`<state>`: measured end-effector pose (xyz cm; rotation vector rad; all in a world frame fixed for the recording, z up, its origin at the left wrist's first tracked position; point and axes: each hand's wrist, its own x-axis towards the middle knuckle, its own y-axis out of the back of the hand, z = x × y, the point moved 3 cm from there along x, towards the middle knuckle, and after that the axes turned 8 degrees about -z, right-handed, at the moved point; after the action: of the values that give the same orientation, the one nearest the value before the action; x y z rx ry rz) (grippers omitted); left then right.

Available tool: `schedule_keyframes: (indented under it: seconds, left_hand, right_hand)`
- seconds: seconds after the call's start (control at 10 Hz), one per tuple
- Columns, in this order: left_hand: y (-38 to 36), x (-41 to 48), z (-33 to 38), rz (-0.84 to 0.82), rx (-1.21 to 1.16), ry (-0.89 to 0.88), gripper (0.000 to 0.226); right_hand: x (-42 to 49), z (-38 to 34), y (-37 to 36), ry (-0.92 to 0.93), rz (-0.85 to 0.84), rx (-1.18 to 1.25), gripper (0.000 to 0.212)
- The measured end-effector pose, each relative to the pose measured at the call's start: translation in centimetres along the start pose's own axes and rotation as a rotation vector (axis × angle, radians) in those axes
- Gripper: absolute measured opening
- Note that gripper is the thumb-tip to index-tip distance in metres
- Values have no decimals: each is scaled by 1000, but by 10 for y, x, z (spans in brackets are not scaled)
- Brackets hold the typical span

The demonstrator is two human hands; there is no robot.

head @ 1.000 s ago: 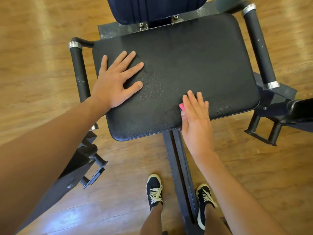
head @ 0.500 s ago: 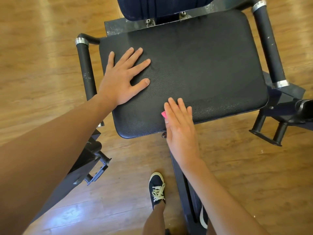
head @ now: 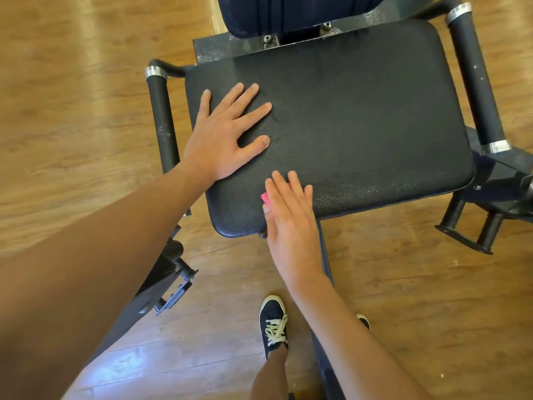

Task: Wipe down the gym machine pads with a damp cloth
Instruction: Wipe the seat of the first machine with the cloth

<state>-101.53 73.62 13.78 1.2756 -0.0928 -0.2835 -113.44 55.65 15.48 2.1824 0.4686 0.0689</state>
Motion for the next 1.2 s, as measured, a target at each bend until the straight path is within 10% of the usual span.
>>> schedule_keyframes:
  seconds: [0.8,1.2]
  left_hand:
    - [3,-2,2,-22,5,10,60]
    - [3,0,3,-27,0,16,61]
  right_hand:
    - [-10,-40,-27,44,-23,-76,82]
    - [-15,-36,-31,-54,63,23,64]
